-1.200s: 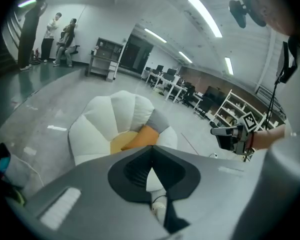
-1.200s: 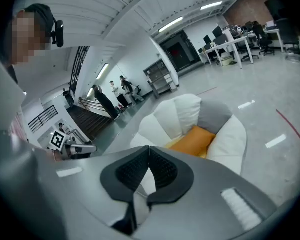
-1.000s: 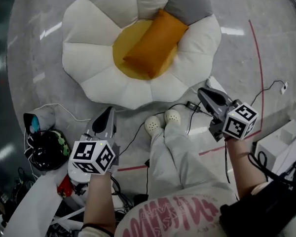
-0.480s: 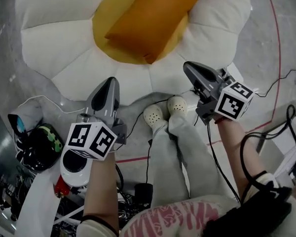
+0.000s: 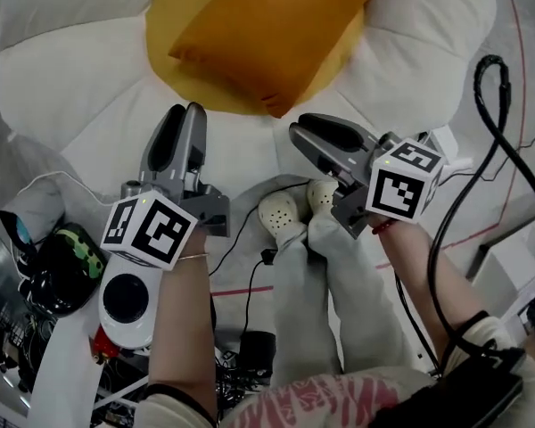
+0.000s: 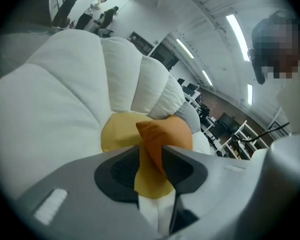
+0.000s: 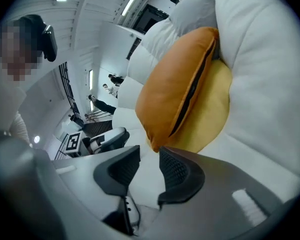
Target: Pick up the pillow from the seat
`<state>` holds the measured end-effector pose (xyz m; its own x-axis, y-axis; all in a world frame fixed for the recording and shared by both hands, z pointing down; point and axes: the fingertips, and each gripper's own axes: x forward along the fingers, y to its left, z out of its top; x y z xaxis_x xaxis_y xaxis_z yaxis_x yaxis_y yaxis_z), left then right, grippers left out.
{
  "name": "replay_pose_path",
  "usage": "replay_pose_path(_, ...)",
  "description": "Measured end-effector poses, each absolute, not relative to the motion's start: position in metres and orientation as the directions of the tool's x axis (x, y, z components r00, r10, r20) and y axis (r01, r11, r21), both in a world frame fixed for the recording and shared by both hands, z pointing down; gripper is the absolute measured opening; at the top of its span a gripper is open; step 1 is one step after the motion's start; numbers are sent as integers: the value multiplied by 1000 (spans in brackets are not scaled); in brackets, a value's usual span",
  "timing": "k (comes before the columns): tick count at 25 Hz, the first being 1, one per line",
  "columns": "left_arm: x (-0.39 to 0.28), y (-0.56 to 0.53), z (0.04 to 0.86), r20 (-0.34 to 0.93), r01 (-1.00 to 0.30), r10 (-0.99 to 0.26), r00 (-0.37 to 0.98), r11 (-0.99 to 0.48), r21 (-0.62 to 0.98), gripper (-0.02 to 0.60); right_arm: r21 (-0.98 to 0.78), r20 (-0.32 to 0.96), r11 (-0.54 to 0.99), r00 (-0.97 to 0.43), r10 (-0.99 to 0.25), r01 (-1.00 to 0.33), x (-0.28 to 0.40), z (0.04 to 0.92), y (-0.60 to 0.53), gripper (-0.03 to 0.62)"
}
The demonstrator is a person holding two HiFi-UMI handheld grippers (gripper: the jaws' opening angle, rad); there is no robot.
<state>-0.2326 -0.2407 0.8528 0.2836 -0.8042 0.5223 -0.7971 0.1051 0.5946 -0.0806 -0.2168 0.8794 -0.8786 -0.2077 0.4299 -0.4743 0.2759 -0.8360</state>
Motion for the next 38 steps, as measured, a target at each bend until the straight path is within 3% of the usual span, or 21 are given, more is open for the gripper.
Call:
replay_pose_path(2, -240, -250, 861, 490, -742, -830, 267, 148, 654, 162, -862, 417, 213, -882, -219, -460, -82, 886, -212, 169)
replay_pose_path(5, -251, -269, 867, 376, -608, -904, 206, 183, 773, 208, -907, 364, 109, -888, -280, -406, -82, 894, -213, 172)
replay_pose_path(7, -252, -285, 865, 311, -546, -935, 174, 171, 820, 230, -933, 320, 58, -893, -317, -355, -82, 893, -221, 227)
replay_pose_path(13, -257, -328, 878, 267, -395, -943, 200, 172, 902, 318, -977, 191, 14, -903, -386, -212, -100, 885, -250, 305)
replay_pose_path(16, -247, -336, 886, 251, -329, -937, 241, 164, 930, 298, -984, 161, 11, -903, -397, -180, -105, 887, -254, 277)
replay_pose_path(19, -241, -334, 878, 155, -231, -959, 237, 99, 968, 149, -988, 147, -22, -904, -401, -151, -102, 889, -252, 217)
replay_pose_path(26, -192, -316, 847, 123, -283, -931, 343, 23, 959, 80, -986, 167, -60, -873, -458, -157, -56, 868, -245, 153)
replay_pose_path(28, -184, -299, 845, 179, -352, -896, 406, 27, 936, 77, -981, 190, -69, -859, -476, -179, -46, 864, -237, 141)
replay_pose_path(32, -177, -267, 852, 379, -628, -785, 489, -15, 778, 71, -961, 277, -117, -859, -431, -251, -38, 861, -221, 133)
replay_pose_path(38, -149, -157, 809, 510, -687, -652, 562, -25, 726, 66, -927, 365, -218, -871, -330, -306, -17, 804, -121, 129)
